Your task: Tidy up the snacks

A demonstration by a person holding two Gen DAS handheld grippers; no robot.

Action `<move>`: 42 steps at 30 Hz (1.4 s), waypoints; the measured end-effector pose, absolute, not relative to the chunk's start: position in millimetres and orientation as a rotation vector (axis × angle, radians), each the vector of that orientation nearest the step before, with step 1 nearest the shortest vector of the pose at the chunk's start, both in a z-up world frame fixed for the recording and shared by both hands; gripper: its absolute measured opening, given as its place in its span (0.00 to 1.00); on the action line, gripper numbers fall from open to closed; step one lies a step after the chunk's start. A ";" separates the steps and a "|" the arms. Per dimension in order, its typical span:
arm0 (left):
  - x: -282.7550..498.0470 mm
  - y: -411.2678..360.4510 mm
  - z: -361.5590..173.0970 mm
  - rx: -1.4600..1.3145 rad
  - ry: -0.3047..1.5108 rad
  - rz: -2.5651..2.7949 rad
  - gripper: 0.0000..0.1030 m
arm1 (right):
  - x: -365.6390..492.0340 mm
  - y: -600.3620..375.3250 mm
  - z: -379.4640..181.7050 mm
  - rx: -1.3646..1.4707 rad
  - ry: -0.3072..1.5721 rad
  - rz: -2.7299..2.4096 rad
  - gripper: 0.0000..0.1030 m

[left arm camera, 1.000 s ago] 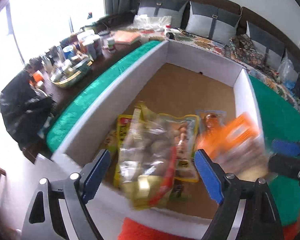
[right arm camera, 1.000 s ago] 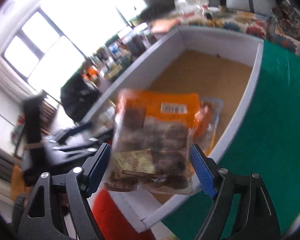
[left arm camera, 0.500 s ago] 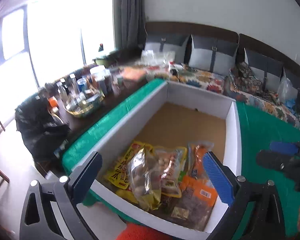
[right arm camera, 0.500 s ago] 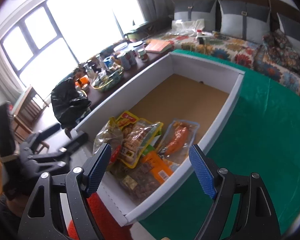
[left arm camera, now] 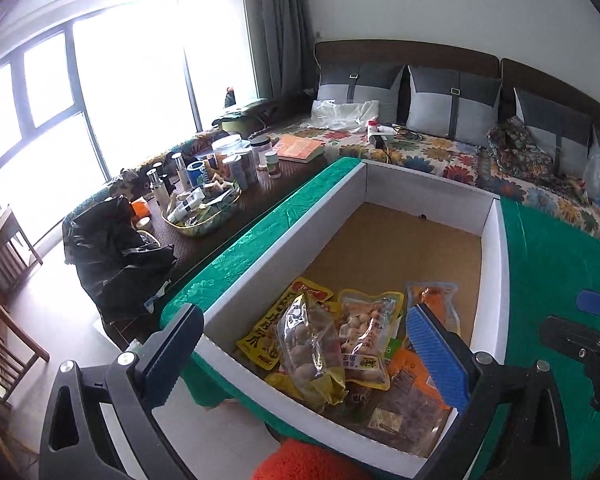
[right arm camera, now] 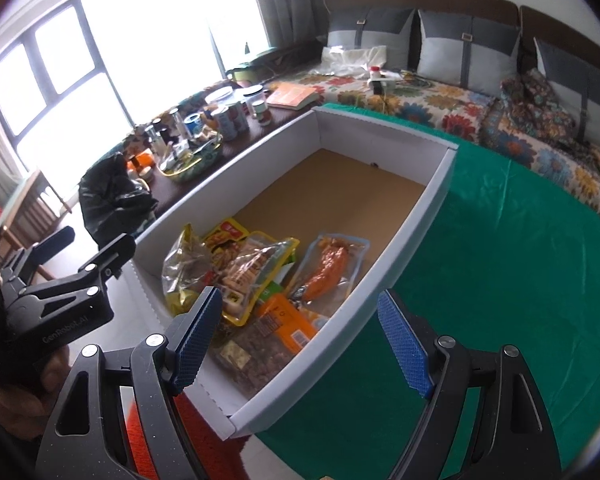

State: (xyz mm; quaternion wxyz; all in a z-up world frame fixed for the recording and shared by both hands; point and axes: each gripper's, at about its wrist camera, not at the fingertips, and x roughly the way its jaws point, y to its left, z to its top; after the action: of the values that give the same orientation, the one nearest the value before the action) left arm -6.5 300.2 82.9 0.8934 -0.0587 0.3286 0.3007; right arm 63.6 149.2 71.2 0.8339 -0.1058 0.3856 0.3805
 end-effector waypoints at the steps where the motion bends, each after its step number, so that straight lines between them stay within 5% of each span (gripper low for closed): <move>1: -6.5 298.9 83.0 -0.113 0.681 0.626 0.98 | 62.5 149.3 71.3 -0.229 0.815 0.802 0.81; 42: -15.8 320.2 97.1 -0.241 0.730 0.616 1.00 | 36.5 186.3 89.9 -0.356 0.755 0.747 0.80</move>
State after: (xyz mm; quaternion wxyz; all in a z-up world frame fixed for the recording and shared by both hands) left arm -15.8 320.2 97.1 0.8812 -0.1159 0.3503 0.2957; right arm 36.5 186.3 89.9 0.8472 -0.1689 0.3581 0.3542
